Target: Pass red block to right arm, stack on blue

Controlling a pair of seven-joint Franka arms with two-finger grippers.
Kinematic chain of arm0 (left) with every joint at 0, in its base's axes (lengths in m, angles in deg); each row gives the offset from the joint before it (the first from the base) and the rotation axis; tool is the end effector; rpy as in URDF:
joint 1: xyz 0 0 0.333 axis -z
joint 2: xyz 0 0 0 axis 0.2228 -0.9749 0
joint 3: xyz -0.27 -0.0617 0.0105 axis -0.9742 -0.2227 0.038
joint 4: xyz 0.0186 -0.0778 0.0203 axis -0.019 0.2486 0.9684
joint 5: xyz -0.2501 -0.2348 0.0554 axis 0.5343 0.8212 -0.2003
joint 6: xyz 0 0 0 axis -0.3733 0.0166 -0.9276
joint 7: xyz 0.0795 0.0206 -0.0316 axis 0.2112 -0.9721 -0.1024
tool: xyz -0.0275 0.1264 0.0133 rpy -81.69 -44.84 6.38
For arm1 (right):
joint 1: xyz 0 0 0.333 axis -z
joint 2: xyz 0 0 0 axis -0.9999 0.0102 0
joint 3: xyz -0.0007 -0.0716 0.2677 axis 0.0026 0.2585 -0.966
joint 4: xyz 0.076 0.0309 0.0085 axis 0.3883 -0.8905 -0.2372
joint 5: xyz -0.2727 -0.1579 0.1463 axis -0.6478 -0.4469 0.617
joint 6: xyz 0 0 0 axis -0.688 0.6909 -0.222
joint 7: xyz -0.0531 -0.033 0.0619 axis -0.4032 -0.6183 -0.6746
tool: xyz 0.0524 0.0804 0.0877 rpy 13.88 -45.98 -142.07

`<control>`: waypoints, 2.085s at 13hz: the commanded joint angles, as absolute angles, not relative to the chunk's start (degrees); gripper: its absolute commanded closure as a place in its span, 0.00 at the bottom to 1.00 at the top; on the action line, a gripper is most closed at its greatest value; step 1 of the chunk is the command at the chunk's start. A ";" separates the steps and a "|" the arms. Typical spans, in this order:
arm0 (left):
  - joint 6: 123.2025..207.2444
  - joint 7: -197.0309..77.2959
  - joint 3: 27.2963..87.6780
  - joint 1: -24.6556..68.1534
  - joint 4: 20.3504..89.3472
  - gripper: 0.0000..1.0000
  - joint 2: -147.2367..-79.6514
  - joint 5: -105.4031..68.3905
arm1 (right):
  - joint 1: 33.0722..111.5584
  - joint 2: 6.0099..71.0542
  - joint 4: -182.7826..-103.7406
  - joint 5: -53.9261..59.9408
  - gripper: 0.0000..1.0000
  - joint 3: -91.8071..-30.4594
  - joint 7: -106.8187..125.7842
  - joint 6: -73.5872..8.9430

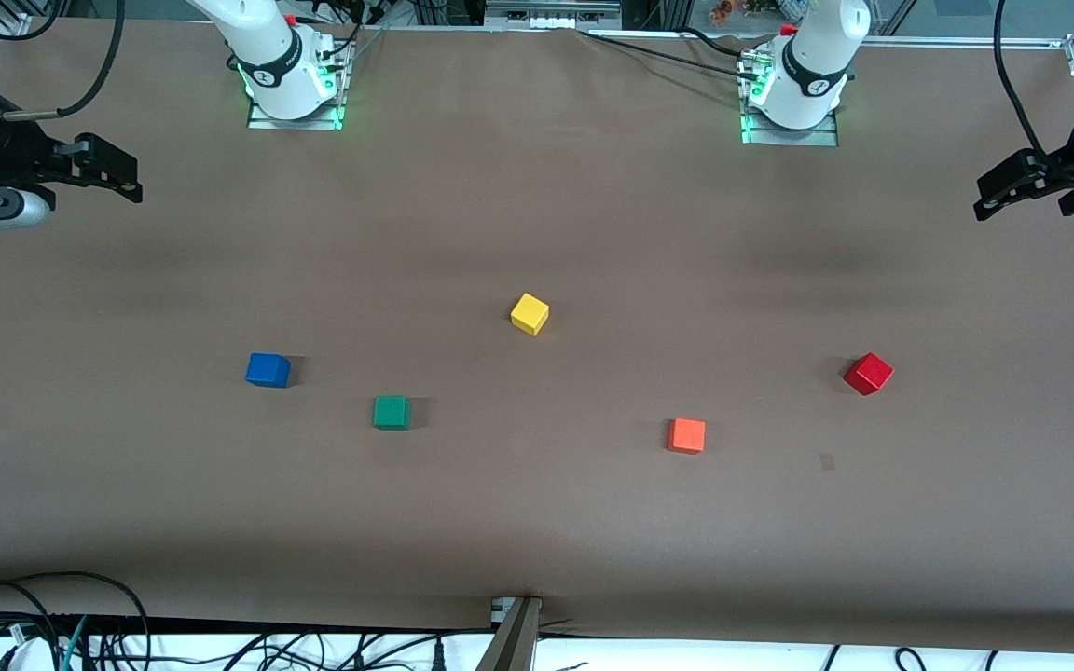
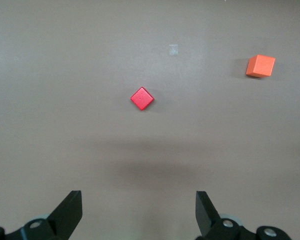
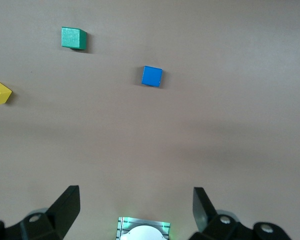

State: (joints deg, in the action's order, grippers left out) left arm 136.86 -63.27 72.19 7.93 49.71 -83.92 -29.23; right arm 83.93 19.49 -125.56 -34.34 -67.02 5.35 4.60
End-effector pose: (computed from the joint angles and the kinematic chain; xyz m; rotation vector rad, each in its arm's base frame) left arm 0.4850 0.0151 0.5618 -3.1037 -0.1215 0.0524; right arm 0.5027 0.0509 0.5713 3.1182 0.1841 -0.1940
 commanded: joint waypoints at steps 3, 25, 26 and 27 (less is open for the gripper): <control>134.81 -63.07 72.03 8.65 46.55 0.00 -84.75 -30.04 | 84.05 19.37 -125.27 -33.57 0.00 -67.11 5.51 4.46; 170.20 -125.77 73.35 -24.03 37.23 0.00 -109.52 -72.43 | 84.05 19.73 -125.19 -33.66 0.00 -67.29 6.38 4.37; 173.10 -130.95 73.35 -24.65 37.05 0.00 -111.79 -69.19 | 84.05 19.73 -125.19 -33.66 0.00 -67.29 6.56 4.37; 175.91 -136.23 73.26 -26.31 36.62 0.00 -114.08 -65.59 | 84.05 19.81 -125.19 -33.66 0.00 -67.29 6.65 4.37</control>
State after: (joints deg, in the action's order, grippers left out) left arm 172.53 -126.73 74.16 -23.80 40.03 -109.39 -70.24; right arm 83.91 19.68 -125.57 -34.28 -67.26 5.45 4.58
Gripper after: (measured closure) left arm 0.000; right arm 0.000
